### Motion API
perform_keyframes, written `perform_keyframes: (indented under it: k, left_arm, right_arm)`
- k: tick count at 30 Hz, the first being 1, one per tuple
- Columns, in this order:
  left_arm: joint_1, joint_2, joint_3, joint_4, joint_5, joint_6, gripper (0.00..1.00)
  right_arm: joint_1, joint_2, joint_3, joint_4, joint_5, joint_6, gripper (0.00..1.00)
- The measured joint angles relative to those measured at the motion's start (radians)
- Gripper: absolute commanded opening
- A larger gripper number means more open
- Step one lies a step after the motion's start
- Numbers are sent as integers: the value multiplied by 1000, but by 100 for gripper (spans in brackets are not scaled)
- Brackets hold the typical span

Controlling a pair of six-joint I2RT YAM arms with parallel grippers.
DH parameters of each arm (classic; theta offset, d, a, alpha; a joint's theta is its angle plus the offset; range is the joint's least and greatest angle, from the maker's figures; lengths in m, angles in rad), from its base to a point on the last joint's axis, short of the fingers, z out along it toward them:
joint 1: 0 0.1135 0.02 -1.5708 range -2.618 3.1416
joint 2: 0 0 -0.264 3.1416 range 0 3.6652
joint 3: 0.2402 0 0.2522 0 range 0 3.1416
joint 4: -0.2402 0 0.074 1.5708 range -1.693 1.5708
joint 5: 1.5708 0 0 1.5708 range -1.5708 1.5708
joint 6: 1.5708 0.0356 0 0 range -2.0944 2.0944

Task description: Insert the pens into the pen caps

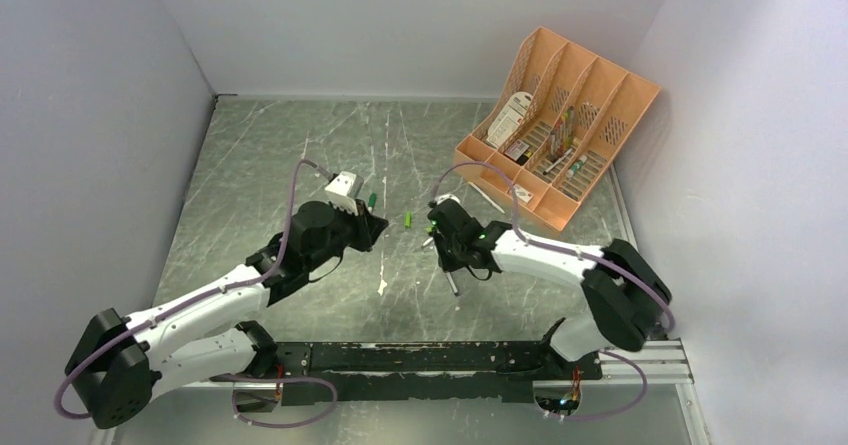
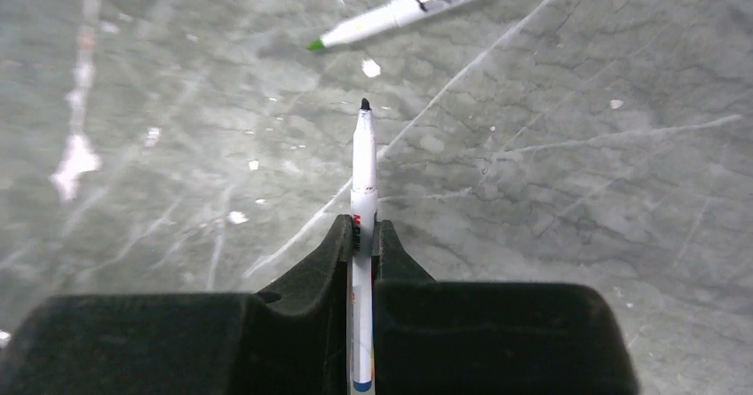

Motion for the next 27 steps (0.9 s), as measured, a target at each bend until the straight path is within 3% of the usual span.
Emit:
perform_keyframes:
  k: [3, 5, 7, 12, 18, 27]
  left_arm:
    - [27, 25, -27, 122, 132, -26, 44]
    - [38, 46, -75, 255, 226, -60, 62]
    - [42, 80, -135, 400, 309, -112, 69]
    - [42, 194, -227, 735, 457, -243, 70]
    - [43, 275, -249, 1064, 541, -351, 69]
    - [43, 370, -227, 1231, 571, -388, 67]
  right_arm:
    - [0, -111, -7, 7, 3, 12, 0]
    - [0, -195, -15, 49, 14, 24, 0]
    - [0, -295, -41, 132, 29, 41, 0]
    - [0, -490, -144, 378, 22, 71, 0]
    - [0, -520, -131, 523, -27, 69, 0]
    - [0, -520, -123, 600, -107, 72, 0]
